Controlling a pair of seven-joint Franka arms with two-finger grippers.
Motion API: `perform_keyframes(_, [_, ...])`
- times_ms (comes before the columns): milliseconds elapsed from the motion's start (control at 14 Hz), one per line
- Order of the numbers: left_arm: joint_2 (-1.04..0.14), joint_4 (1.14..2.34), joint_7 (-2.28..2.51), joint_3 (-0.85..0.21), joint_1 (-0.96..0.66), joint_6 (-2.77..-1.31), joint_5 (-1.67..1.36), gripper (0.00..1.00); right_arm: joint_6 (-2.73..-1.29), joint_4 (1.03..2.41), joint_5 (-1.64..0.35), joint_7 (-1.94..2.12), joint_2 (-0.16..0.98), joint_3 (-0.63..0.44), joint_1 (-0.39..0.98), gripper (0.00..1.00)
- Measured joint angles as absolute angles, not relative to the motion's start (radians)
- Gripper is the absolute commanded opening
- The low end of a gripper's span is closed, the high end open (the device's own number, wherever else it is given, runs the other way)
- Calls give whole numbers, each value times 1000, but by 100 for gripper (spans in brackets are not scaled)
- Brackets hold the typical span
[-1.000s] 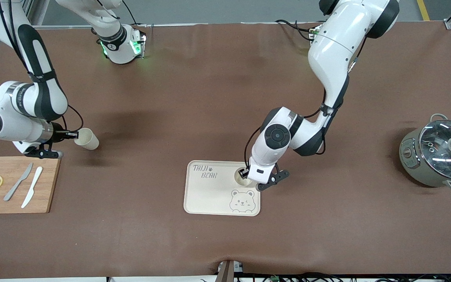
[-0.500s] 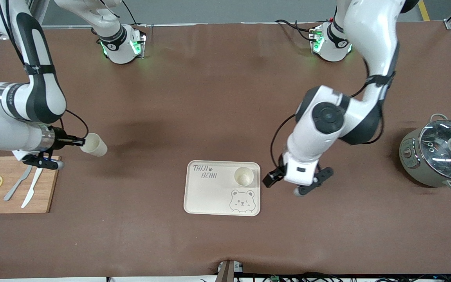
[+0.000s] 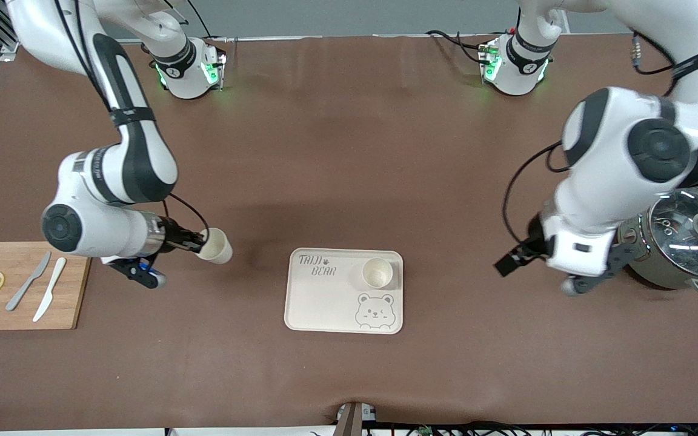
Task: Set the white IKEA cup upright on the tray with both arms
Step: 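Release the cup on the tray while the right gripper carries its cup, then lower the cup onto the tray beside the other cup with the right gripper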
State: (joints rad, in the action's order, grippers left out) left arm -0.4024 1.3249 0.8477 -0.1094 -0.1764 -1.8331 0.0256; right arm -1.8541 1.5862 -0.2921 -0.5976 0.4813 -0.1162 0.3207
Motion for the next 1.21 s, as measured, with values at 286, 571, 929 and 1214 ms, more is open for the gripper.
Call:
perform_keyframes(286, [-328,1328,741,-109,-63,-1723,26,100,-1854,1458,-298,-813,581,-116,419,0])
perform_keyframes(571, [-273,1330,539,-108,20,-1664,26,100,-1882,1353,-306,-970,677,-115,491,0])
perform_keyframes(929, [-224,1333,366,-108,102,-1606,26,100,-2036,1339,-393,-1038,753,-99,540,0])
perform_keyframes(1214, [-190,1335,300,-109,136,-1588,26,100,-2055,1331,-395,-1061,787,-97,553,3])
